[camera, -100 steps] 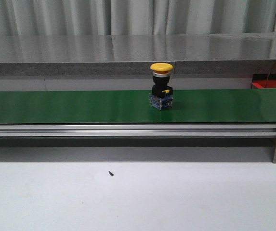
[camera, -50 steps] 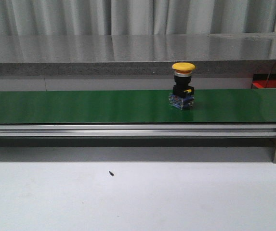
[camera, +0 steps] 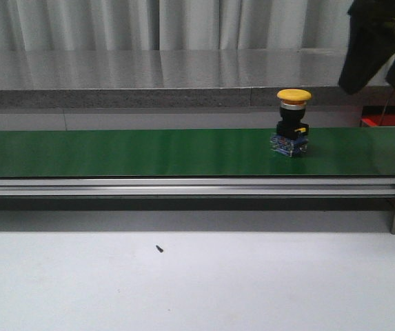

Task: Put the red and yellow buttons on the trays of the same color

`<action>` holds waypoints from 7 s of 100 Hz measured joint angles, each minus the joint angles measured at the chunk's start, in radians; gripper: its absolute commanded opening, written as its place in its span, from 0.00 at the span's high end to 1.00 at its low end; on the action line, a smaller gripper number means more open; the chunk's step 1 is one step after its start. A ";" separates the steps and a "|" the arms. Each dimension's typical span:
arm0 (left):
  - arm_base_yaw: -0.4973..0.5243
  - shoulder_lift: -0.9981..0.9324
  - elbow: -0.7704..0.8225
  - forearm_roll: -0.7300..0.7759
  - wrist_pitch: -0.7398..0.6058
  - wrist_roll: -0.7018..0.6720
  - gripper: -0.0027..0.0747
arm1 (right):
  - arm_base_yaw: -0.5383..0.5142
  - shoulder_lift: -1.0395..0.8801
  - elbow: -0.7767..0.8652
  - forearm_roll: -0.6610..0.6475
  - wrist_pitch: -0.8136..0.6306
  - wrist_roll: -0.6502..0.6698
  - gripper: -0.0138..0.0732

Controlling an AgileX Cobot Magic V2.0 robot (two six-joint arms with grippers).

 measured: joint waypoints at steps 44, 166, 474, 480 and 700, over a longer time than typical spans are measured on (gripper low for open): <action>0.000 0.000 0.000 0.000 0.000 0.000 0.99 | 0.064 0.230 -0.178 -0.016 0.039 0.000 0.42; 0.000 0.000 0.000 0.000 0.000 0.000 0.99 | -0.516 -0.238 0.430 -0.038 0.042 0.123 0.62; 0.053 0.048 -0.076 0.101 0.011 -0.163 0.13 | -0.203 -0.940 0.588 0.004 -0.182 0.042 0.92; 0.089 0.097 -0.138 0.160 0.045 -0.225 0.13 | -0.203 -0.940 0.588 0.004 -0.182 0.042 0.92; 0.581 1.457 -0.741 0.275 0.047 -0.305 0.54 | -0.203 -0.940 0.588 0.004 -0.182 0.042 0.92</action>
